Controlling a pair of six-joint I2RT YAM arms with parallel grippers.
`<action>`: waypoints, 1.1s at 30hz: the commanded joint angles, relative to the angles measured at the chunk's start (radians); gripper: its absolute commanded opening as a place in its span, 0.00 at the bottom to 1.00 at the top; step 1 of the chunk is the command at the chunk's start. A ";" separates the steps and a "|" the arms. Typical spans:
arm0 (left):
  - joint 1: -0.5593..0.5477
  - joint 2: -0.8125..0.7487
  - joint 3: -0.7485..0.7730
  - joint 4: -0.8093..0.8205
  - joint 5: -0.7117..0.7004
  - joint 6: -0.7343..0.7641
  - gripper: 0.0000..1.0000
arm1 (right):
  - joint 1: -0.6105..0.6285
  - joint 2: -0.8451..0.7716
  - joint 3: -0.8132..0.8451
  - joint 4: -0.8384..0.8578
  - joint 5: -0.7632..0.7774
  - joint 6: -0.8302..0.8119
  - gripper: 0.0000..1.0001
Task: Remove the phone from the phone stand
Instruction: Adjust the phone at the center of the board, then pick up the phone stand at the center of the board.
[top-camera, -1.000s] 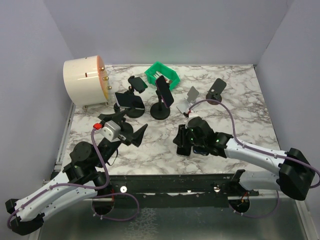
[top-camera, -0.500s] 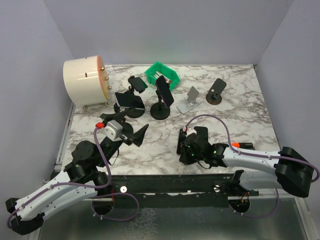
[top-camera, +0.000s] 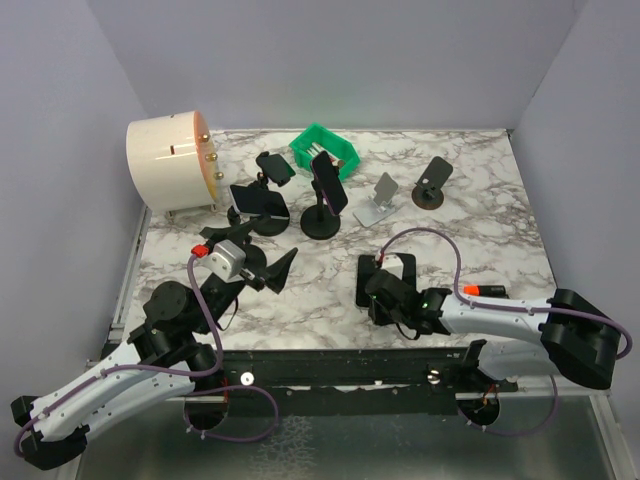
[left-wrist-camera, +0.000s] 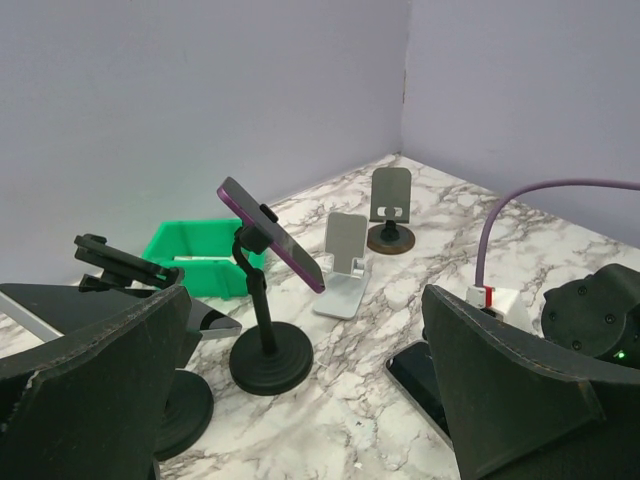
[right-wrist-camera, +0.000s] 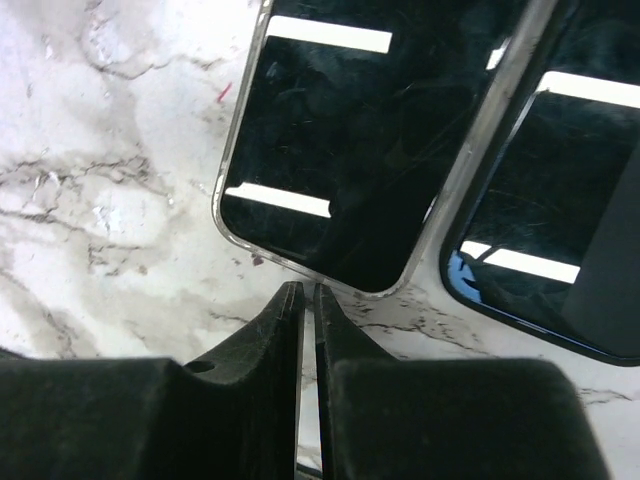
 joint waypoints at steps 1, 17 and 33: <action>0.000 0.005 -0.007 -0.009 -0.003 0.008 0.99 | -0.002 0.019 0.007 -0.080 0.155 0.028 0.15; -0.001 0.005 -0.008 -0.009 -0.002 0.010 0.99 | 0.001 -0.281 0.099 -0.034 0.084 -0.099 0.25; -0.001 -0.014 -0.010 -0.003 -0.011 0.012 0.99 | -0.663 -0.130 0.185 0.386 -0.335 -0.187 0.69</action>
